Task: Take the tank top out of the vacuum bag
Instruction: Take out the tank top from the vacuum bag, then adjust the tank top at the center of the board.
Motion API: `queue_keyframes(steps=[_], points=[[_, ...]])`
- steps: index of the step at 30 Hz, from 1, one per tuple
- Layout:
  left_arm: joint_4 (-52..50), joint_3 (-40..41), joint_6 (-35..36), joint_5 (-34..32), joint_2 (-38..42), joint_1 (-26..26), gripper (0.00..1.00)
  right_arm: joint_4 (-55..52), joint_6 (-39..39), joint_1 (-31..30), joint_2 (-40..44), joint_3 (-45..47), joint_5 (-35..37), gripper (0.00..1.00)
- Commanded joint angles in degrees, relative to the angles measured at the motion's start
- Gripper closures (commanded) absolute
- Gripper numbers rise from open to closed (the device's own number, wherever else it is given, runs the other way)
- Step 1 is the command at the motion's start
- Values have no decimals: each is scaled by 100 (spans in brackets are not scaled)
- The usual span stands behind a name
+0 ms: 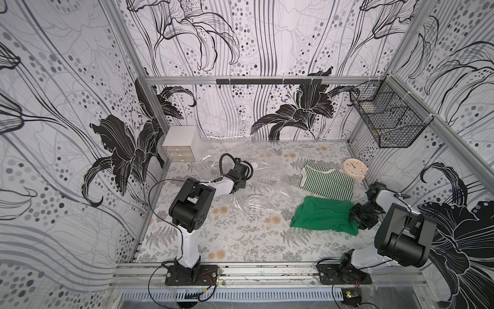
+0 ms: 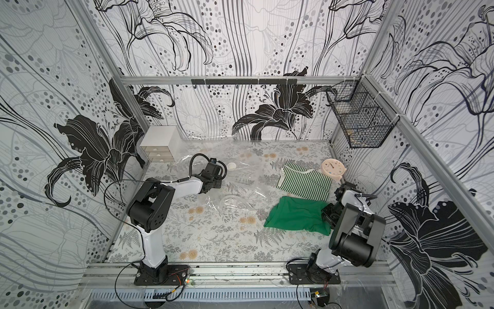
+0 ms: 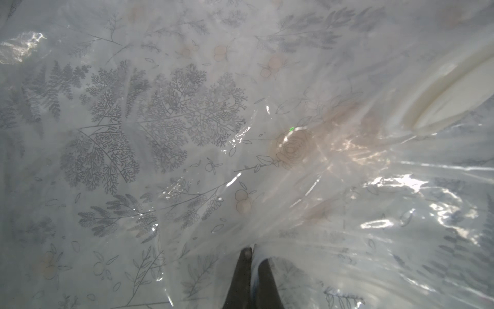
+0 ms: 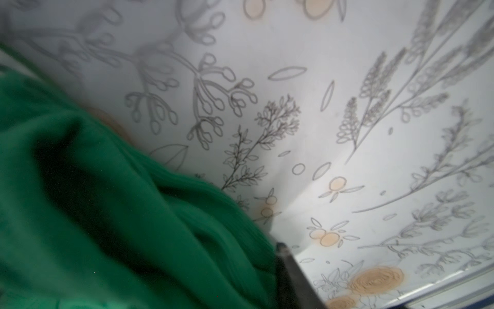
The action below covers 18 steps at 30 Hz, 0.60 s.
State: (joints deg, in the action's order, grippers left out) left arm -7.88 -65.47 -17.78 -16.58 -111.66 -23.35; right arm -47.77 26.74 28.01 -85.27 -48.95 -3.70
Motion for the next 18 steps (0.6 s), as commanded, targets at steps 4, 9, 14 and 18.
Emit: queue_keyframes(steps=[4,9,14,18], points=[[58,-51,-83,-28,87,-156,100,-95,-90,-58,1095,108,-768,15],[41,-82,-133,-12,155,-305,100,-695,-68,-116,1964,101,-789,9],[67,-40,-173,17,222,-328,100,-644,71,-843,2259,95,-1071,17],[120,-23,-225,58,223,-329,100,-141,551,-2065,1633,123,-1157,20]])
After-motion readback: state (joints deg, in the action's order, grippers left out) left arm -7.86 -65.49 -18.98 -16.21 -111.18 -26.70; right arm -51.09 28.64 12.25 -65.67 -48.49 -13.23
